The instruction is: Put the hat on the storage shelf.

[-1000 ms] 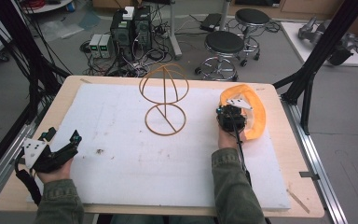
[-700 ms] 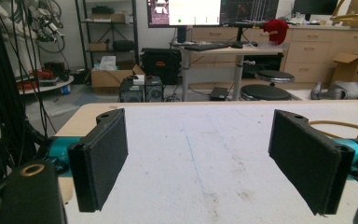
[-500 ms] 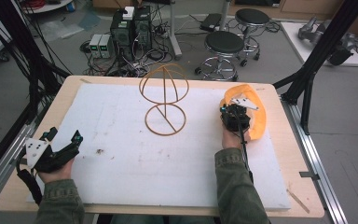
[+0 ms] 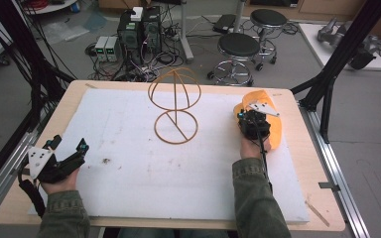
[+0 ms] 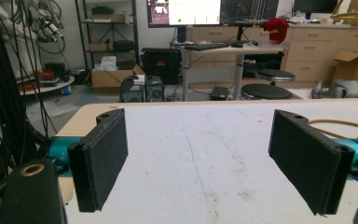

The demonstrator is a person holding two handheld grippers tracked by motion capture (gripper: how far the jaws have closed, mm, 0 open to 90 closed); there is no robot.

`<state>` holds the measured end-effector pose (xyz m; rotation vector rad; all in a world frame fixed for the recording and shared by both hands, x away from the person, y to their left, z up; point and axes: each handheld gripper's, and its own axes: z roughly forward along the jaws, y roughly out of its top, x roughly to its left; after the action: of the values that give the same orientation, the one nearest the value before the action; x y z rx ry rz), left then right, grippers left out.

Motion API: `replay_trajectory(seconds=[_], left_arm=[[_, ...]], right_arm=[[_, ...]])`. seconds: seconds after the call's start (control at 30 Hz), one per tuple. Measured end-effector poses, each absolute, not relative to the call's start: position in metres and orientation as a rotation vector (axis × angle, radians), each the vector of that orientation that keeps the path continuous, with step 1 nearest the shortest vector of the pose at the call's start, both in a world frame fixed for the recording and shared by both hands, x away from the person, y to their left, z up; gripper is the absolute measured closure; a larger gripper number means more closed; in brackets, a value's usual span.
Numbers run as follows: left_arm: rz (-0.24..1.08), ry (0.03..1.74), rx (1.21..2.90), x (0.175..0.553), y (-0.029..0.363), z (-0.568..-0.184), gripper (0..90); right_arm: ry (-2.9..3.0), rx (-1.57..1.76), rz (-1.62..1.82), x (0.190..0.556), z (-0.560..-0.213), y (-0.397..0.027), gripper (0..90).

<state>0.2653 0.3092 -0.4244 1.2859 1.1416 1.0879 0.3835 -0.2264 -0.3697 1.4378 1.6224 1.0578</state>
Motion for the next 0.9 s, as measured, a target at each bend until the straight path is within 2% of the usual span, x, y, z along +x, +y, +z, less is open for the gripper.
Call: replay_trajectory(seconds=[0.4,0.9], left_arm=[[1.083,1.136,1.29,0.266,0.308,-0.424,19.8],[1.066,1.123,1.299,0.266,0.306,-0.424,19.6]], right_arm=[[1.609,1.383,1.139,0.368,-0.345,-0.23,85.6],[1.61,1.243,1.298,0.328,-0.305,-0.215,85.8]])
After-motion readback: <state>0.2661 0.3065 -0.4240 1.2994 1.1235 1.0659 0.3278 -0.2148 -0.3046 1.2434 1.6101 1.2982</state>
